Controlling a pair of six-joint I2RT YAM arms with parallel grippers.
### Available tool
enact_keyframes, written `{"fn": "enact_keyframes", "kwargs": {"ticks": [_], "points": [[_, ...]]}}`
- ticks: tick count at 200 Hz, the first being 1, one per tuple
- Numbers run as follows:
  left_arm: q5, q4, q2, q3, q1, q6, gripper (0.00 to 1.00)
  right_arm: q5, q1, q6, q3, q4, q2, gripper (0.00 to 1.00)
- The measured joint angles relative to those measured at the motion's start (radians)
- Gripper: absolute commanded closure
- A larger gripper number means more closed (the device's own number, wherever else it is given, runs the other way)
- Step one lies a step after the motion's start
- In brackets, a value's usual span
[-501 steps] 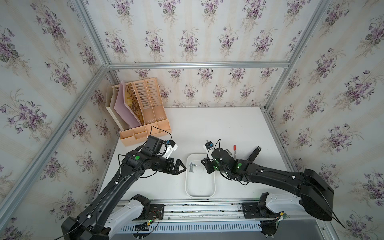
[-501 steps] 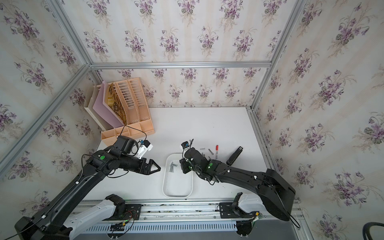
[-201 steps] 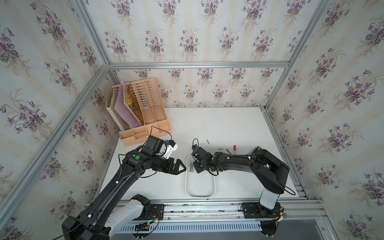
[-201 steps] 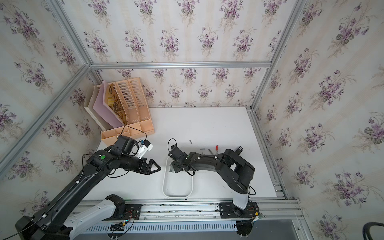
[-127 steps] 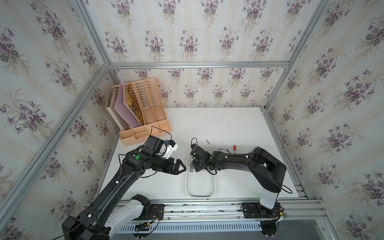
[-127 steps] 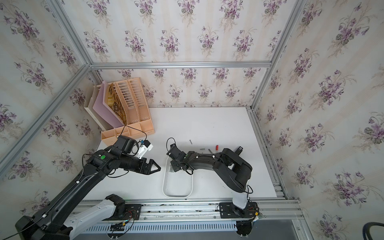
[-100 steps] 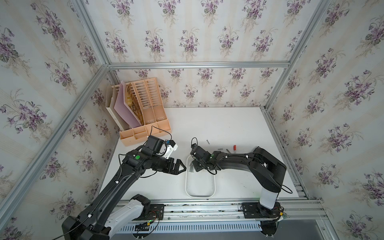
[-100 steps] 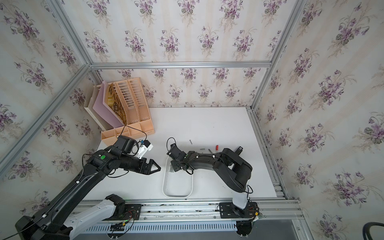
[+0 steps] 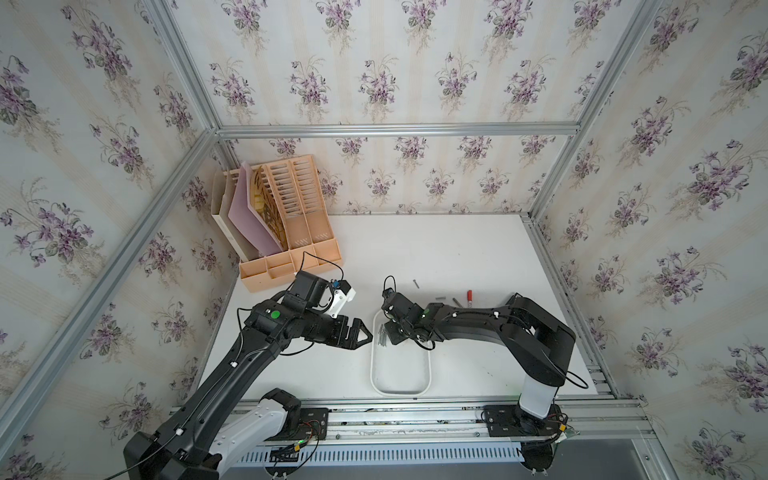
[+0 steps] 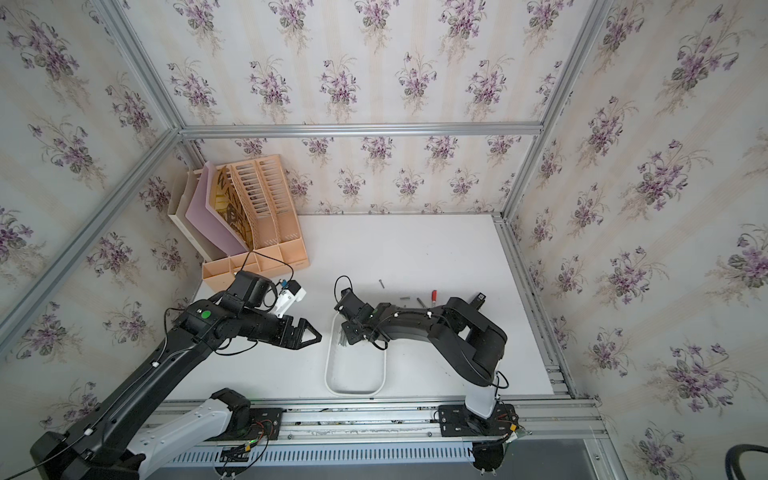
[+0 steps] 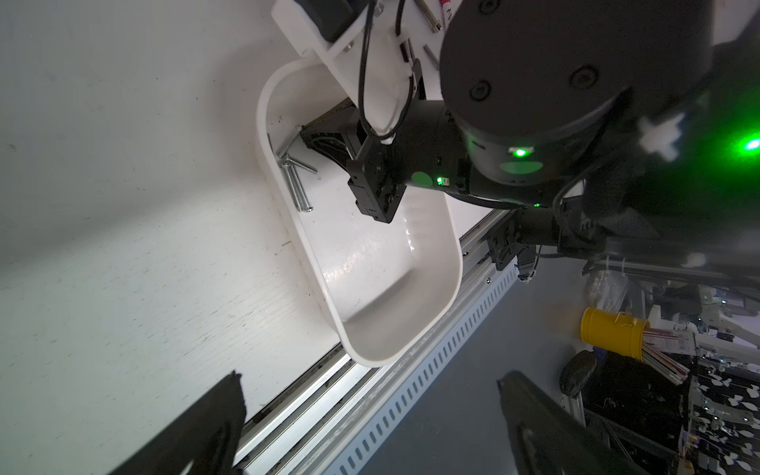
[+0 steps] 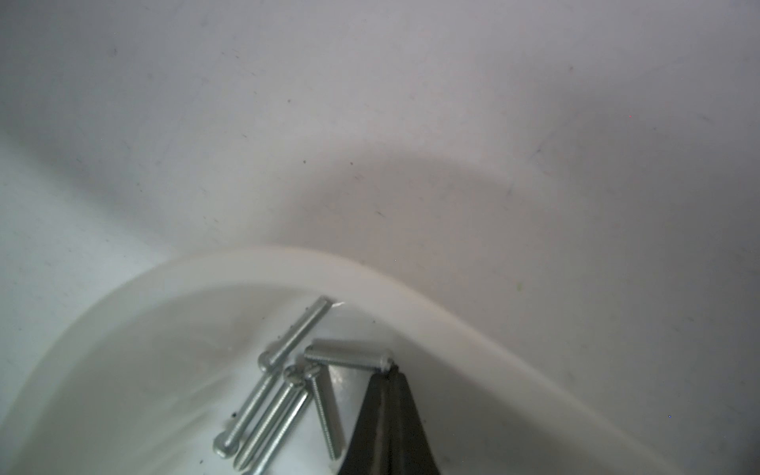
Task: Take out the screws from the storage box
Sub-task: Pick up the screw from the storage box, then place the screw at the center of the board.
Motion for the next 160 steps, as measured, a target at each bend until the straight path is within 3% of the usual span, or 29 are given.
{"fn": "enact_keyframes", "kwargs": {"ticks": [95,160], "points": [[0.0,0.0,0.0,0.0,0.0,0.0,0.01,0.036,-0.011,0.01,-0.13,0.061,-0.212,1.0],[0.0,0.0,0.0,0.0,-0.001,0.0,0.0,0.064,-0.075,0.031,-0.235,0.102,-0.385,1.0]]}}
